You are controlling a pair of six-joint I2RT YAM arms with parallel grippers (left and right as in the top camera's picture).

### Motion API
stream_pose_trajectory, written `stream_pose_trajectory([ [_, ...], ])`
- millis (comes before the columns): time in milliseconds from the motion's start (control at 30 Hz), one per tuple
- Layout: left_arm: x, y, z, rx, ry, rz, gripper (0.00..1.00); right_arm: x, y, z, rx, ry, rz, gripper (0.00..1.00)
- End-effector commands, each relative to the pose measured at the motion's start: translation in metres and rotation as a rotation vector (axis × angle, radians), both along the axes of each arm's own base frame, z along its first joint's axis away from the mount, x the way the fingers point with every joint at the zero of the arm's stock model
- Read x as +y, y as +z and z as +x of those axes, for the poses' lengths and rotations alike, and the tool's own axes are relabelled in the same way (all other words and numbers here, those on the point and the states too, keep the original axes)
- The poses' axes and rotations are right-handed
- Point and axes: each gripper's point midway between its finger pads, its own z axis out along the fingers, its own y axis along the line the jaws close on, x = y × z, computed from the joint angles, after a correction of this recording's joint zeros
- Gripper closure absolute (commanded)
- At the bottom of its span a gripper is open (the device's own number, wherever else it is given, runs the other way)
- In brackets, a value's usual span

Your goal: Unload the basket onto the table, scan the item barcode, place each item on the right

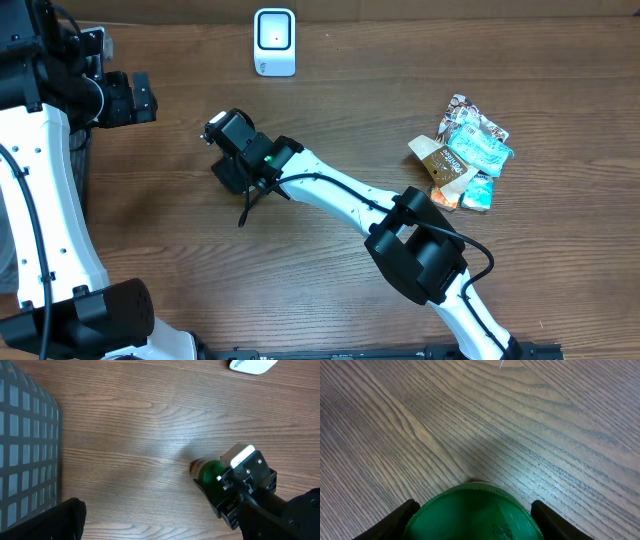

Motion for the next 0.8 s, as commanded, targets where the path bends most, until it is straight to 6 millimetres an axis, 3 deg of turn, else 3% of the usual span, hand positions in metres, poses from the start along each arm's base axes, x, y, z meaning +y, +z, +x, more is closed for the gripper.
stream_pose_trajectory([
  [0,-0.001,-0.001,0.001,-0.002,-0.022,0.002,0.00,-0.004,-0.004,0.000,0.002,-0.003,-0.014,0.41],
  [133,-0.001,-0.001,0.001,-0.002,-0.022,0.002,0.00,-0.005,0.002,0.001,-0.008,0.004,-0.013,0.42],
  [333,-0.001,-0.001,0.001,-0.002,-0.022,0.002,0.00,-0.008,0.036,0.000,-0.065,0.057,-0.013,0.43],
  [533,-0.001,-0.001,0.001,-0.002,-0.022,0.002,0.01,-0.032,0.069,-0.010,-0.091,0.139,-0.086,0.43],
  [767,-0.001,-0.001,0.001,-0.002,-0.022,0.002,0.01,-0.049,0.075,-0.020,-0.081,0.357,-0.127,0.44],
])
